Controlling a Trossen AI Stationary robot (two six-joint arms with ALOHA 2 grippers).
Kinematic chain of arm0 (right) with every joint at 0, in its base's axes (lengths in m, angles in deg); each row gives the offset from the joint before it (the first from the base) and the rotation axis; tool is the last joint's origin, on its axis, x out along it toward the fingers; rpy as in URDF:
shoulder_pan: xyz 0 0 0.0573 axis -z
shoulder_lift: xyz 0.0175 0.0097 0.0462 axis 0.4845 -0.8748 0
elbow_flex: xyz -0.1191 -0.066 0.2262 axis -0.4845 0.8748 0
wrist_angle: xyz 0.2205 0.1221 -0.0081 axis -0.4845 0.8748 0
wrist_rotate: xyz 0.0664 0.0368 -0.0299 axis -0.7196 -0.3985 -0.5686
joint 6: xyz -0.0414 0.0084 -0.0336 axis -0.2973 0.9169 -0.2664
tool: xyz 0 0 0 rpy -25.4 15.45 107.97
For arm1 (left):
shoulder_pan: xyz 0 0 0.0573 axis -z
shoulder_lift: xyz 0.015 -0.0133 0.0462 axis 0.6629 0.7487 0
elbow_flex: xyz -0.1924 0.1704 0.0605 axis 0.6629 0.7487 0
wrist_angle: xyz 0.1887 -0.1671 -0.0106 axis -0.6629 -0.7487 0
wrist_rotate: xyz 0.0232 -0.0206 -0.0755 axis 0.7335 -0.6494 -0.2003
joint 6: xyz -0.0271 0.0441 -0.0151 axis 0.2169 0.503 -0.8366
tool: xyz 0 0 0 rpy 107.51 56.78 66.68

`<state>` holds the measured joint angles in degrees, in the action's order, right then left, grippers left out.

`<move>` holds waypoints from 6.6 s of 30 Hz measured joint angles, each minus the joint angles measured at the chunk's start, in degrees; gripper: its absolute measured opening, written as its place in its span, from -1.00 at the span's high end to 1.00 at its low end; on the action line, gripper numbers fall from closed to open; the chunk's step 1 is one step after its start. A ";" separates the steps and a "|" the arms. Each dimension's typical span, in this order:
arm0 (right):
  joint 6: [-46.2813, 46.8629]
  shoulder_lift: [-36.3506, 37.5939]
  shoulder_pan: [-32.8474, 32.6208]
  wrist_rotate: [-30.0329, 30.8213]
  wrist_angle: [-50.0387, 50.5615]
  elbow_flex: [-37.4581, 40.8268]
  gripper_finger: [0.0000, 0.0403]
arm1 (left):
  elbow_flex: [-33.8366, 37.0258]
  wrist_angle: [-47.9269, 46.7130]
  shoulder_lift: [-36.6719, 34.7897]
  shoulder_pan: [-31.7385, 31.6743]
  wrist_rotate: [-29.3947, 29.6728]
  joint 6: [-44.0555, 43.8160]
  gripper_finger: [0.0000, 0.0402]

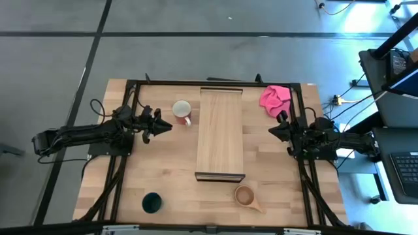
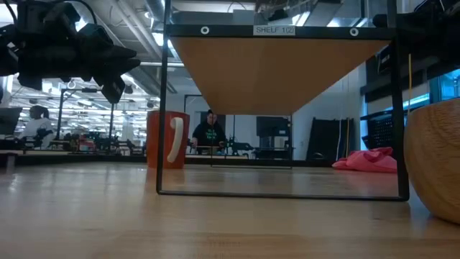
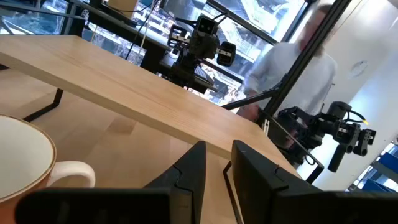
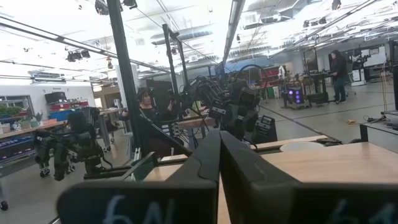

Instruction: Stack small to large cups/mugs on shelf

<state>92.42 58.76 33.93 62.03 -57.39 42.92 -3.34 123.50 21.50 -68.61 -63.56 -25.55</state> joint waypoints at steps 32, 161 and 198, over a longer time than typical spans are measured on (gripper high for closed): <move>14.52 0.00 0.02 0.05 -6.43 0.01 0.95 | -0.02 0.01 0.00 0.00 0.00 0.02 0.65; 40.36 -0.07 0.07 40.34 -0.17 0.01 0.95 | -62.77 -81.53 36.71 -0.41 35.86 11.50 0.40; 40.37 -0.04 0.04 38.96 2.64 0.01 0.95 | -73.33 -95.94 51.95 -3.98 38.18 8.63 0.26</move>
<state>132.79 58.72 33.97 101.00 -54.75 42.94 -76.67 27.56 73.46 -72.59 -25.39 -16.92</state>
